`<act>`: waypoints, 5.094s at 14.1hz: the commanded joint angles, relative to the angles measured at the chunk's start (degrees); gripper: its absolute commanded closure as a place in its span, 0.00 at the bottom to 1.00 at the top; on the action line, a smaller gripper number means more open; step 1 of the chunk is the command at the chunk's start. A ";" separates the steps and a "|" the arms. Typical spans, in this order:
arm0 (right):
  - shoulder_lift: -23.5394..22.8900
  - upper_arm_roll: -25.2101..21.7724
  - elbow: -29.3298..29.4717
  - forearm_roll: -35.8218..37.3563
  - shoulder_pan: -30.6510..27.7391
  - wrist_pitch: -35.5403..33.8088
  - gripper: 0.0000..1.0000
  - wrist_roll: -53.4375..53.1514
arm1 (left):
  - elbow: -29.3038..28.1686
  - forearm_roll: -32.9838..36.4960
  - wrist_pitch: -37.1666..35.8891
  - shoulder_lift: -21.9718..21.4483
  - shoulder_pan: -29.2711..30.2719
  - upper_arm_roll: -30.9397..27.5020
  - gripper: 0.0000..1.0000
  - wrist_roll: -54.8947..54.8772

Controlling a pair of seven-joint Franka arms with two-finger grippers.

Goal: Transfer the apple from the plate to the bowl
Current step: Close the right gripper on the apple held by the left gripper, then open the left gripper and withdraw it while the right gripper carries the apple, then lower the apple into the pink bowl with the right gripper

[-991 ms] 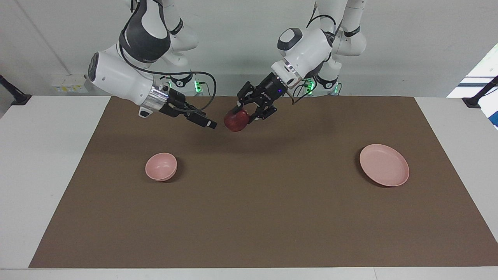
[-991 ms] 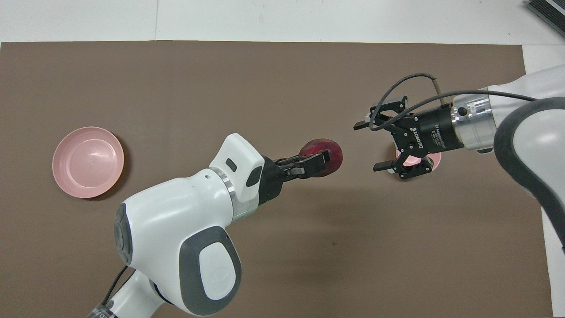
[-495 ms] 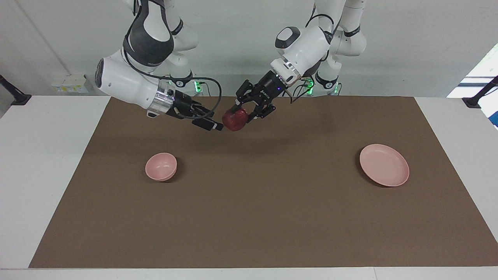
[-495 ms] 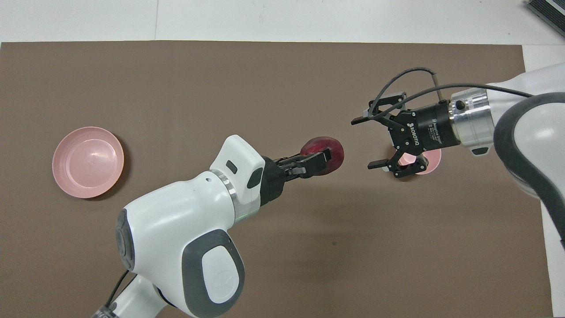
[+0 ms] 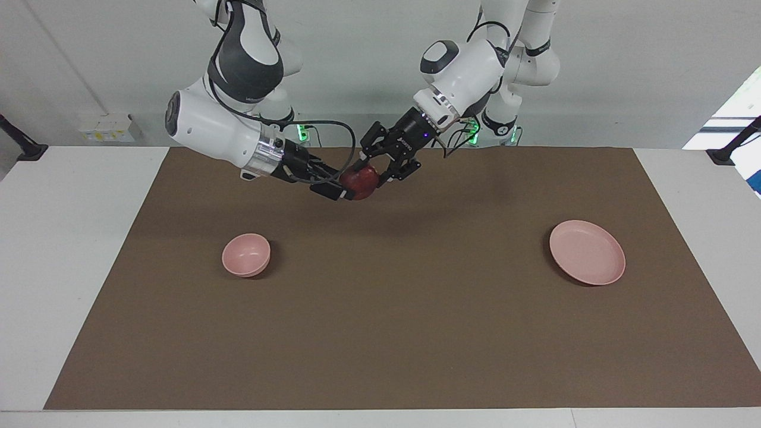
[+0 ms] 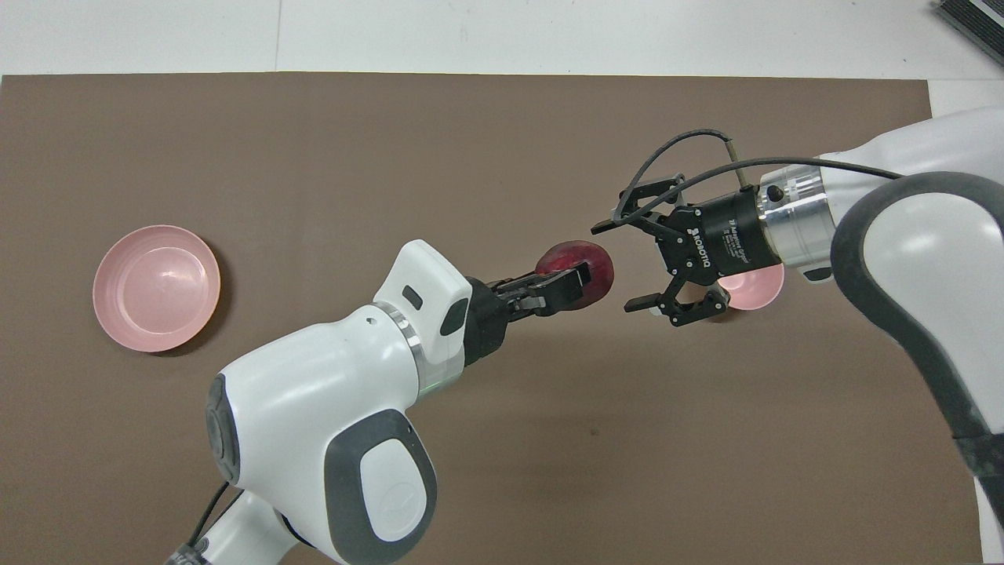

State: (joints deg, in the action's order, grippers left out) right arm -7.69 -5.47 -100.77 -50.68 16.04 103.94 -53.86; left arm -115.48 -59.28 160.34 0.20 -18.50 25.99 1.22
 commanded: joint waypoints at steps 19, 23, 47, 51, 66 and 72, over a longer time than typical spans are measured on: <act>-1.27 -0.16 2.15 2.67 -0.82 -2.59 1.00 6.73 | 0.52 1.35 -3.62 0.24 1.70 -0.23 0.00 0.19; -1.53 -0.25 2.15 13.19 -3.65 -4.01 1.00 20.25 | 0.34 4.24 -11.26 0.15 7.76 -0.32 0.00 0.19; -12.52 -0.25 -1.53 40.92 -11.21 12.96 1.00 59.48 | 36.47 57.26 -79.74 -1.60 23.03 -16.96 0.00 -6.14; -12.61 -0.33 -2.50 40.92 -11.47 13.39 0.99 61.32 | 35.94 56.55 -80.45 -3.80 16.14 -22.29 0.00 -5.96; -12.79 -0.25 -4.17 40.92 -11.82 15.33 0.26 60.89 | 33.92 57.34 -84.15 -5.47 16.30 -23.88 0.00 0.89; -12.79 -0.25 -4.26 40.92 -11.82 15.33 0.06 60.89 | 34.00 58.05 -83.35 -5.39 17.10 -23.79 0.00 0.63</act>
State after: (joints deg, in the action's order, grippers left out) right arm -20.99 -6.32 -104.07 -11.10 4.84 117.89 6.21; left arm -79.99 -2.08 76.71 -3.83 -1.74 1.94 1.29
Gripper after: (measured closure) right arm 0.093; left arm 0.000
